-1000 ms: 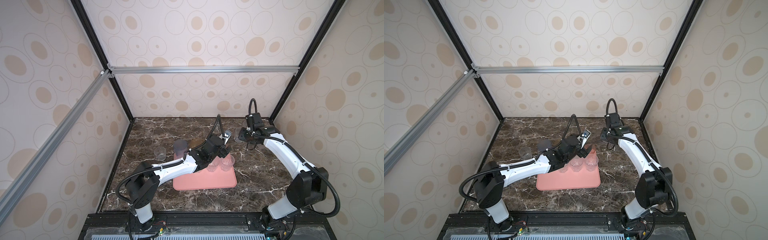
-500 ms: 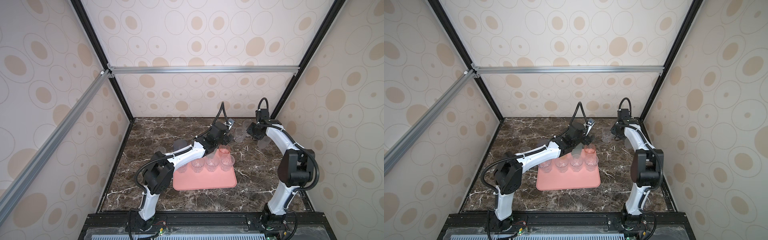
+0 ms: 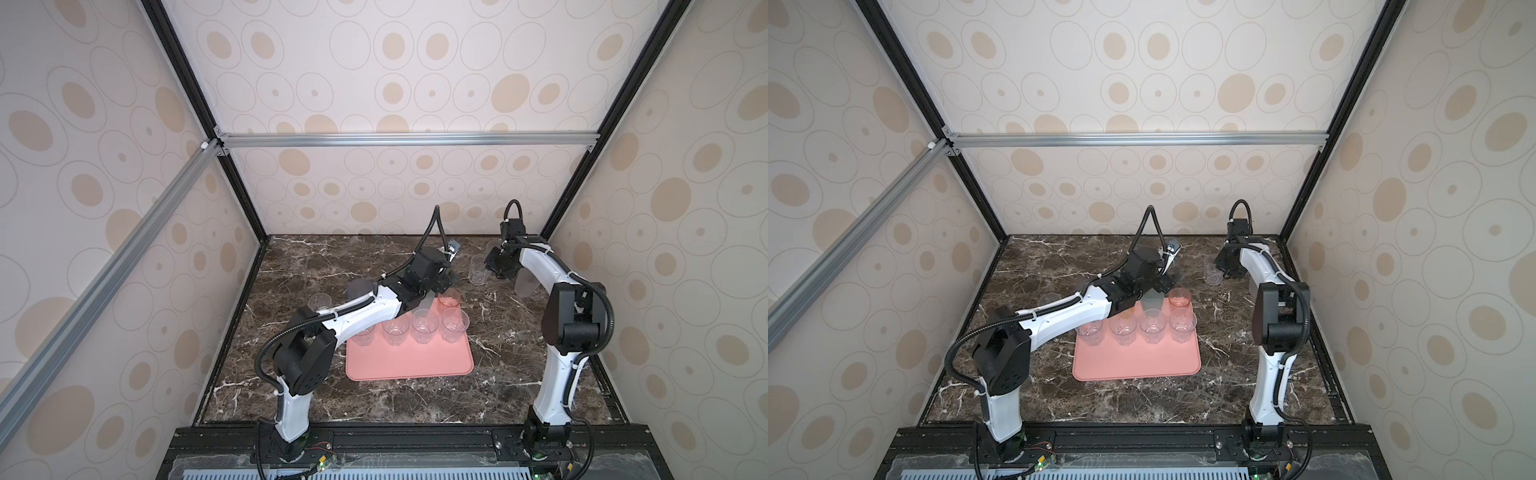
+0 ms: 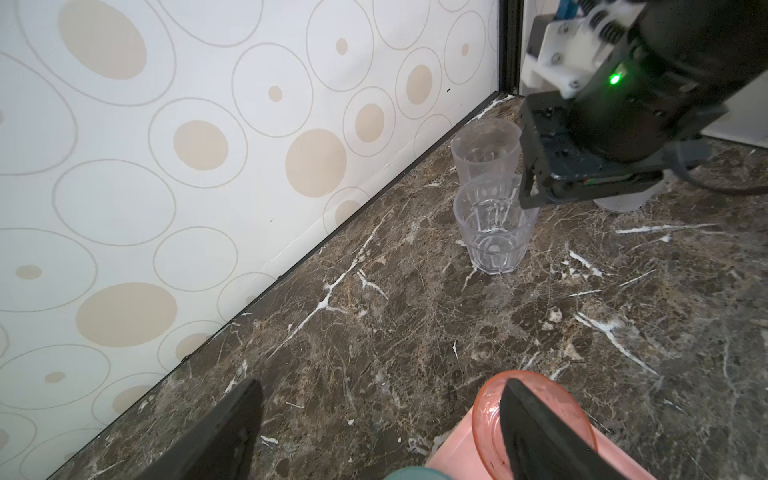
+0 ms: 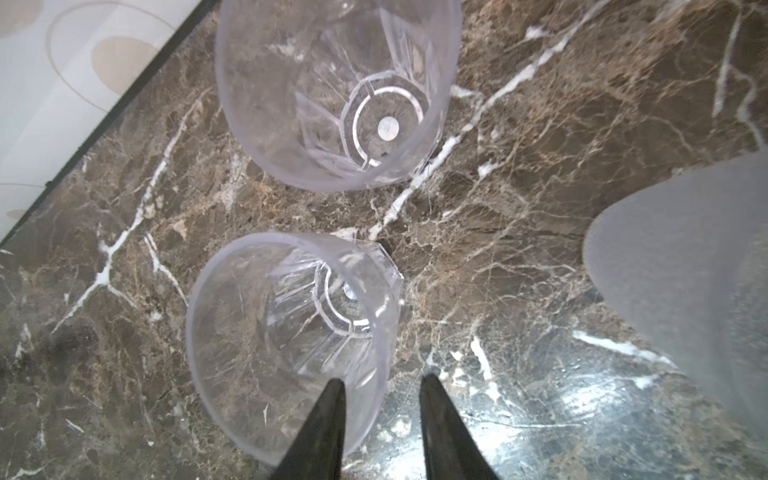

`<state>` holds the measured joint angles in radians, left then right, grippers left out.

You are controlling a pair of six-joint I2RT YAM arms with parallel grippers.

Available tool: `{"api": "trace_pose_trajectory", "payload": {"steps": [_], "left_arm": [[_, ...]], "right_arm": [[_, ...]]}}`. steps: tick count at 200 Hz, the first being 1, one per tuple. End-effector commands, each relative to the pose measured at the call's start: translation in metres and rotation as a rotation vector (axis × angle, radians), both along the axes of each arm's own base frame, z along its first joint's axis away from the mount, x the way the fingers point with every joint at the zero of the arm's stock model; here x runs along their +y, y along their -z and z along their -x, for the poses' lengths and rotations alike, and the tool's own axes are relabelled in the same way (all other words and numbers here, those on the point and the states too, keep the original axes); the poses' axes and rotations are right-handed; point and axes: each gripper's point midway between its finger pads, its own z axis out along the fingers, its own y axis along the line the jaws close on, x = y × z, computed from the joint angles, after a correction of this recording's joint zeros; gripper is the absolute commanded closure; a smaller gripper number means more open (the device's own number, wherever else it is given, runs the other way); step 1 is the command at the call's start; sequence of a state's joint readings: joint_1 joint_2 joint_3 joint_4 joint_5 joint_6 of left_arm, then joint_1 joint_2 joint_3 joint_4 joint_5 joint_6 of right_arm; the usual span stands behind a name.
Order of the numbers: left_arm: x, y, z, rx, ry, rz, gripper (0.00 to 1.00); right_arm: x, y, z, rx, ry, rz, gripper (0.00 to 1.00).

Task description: Place the glasses into the tray

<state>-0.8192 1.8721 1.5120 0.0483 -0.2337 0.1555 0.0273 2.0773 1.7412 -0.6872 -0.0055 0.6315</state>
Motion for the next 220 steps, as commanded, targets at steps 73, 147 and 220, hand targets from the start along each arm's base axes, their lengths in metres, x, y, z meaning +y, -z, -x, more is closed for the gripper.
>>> {"api": "trace_pose_trajectory", "payload": {"steps": [73,147,220], "left_arm": [[0.079,-0.046,0.04,-0.105,-0.105,0.037,0.11],[0.167,-0.043,0.093,-0.056,-0.26,0.048,0.11],[0.269,-0.002,0.153,0.081,-0.484,0.07,0.1]], "right_arm": [[0.023,-0.022,0.023,-0.011,-0.105,0.085,0.98],[0.074,-0.091,0.078,-0.115,-0.249,0.156,1.0],[0.151,-0.145,0.173,-0.185,-0.483,0.155,1.0]]}}
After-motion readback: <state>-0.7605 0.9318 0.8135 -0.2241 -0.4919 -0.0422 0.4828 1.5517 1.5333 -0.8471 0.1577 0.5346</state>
